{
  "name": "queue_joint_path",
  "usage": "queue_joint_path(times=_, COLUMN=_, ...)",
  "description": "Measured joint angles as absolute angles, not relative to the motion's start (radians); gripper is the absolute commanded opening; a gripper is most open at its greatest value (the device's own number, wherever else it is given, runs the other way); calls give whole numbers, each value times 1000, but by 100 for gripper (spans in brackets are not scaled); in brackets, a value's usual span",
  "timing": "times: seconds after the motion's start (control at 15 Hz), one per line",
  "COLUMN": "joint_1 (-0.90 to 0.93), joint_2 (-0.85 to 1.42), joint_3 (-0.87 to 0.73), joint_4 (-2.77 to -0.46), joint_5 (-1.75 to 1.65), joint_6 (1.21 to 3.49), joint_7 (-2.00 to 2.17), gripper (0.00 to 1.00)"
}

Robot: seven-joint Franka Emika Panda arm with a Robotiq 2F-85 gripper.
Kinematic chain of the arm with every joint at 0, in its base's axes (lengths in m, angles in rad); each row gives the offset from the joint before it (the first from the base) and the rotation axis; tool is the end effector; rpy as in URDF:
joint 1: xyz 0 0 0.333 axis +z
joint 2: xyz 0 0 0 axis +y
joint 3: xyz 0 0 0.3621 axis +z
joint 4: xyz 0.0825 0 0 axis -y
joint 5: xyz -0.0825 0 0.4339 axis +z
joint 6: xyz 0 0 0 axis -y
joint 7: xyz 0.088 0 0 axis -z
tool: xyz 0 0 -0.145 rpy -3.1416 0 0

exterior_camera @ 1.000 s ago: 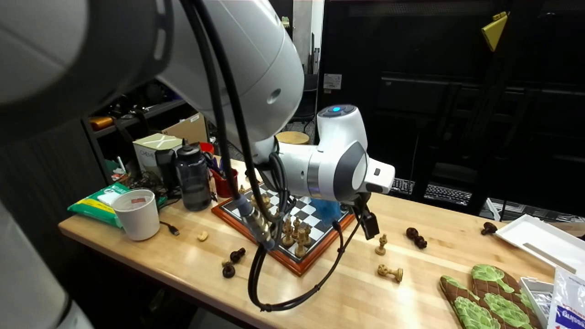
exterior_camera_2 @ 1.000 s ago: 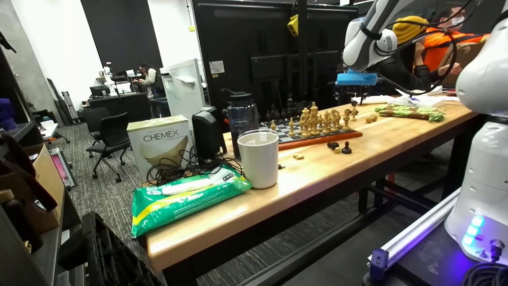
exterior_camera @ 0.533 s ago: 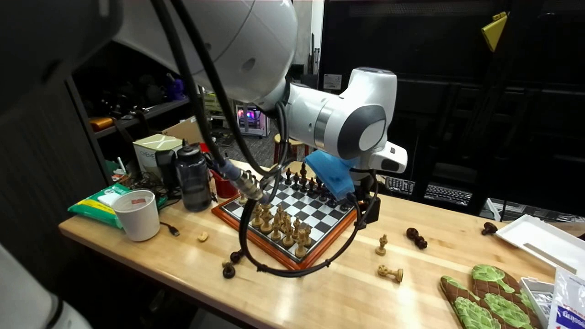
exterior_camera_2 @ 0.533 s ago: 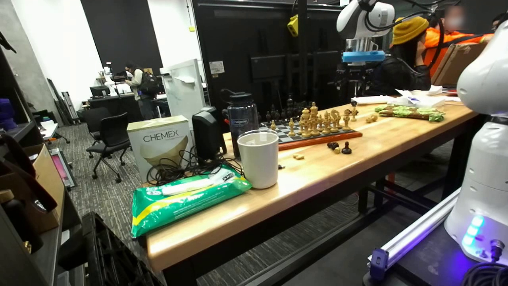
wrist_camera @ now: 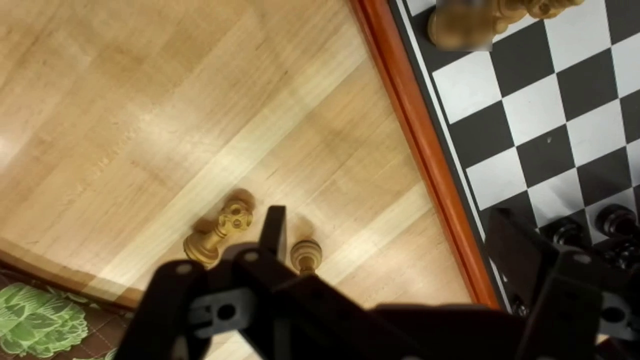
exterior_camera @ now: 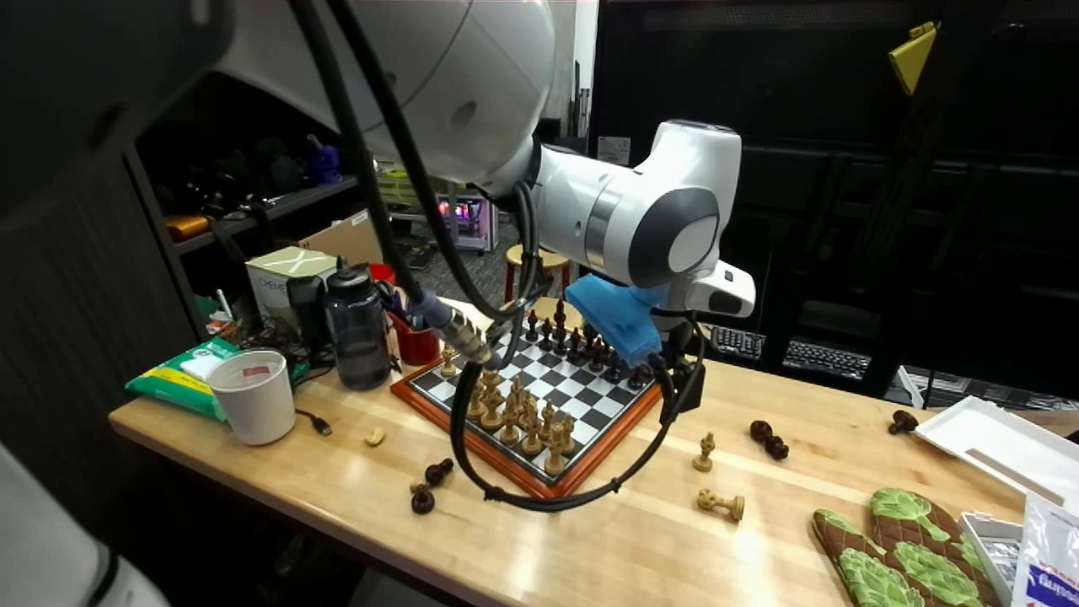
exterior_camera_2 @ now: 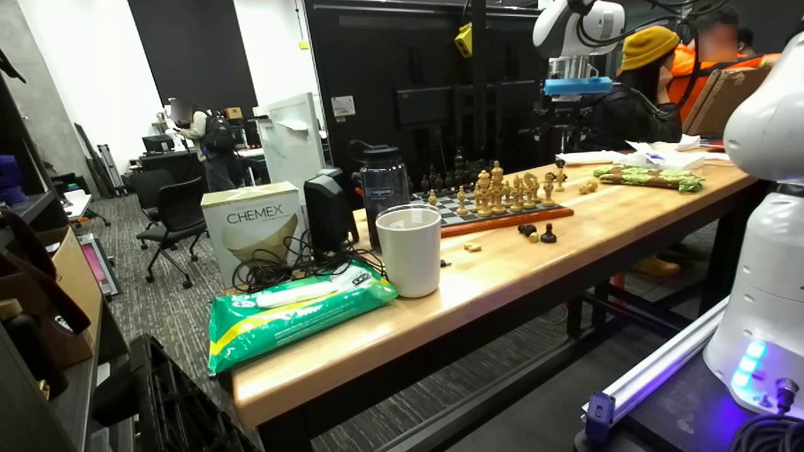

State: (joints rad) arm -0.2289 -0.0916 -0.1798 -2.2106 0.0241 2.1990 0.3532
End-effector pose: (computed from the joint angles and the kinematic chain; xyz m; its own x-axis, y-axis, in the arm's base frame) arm 0.5158 -0.2225 0.4071 0.7117 -0.6999 0.0605 -0.6972 -0.7142 -0.0616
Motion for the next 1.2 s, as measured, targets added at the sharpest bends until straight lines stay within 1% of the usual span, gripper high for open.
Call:
queue_joint_path(times=0.53, joint_1=-234, joint_2=7, joint_3=-218, joint_4=-2036, joint_5=-16, joint_6=1877, joint_7=36, gripper=100)
queue_joint_path(times=0.93, joint_1=-244, joint_2=95, joint_3=-227, joint_4=-1930, joint_5=-10, joint_6=1829, joint_7=-300, gripper=100)
queue_joint_path(times=1.2, joint_1=-249, joint_2=100, joint_3=-227, joint_4=-1921, joint_5=-10, joint_6=1824, joint_7=-340, gripper=100)
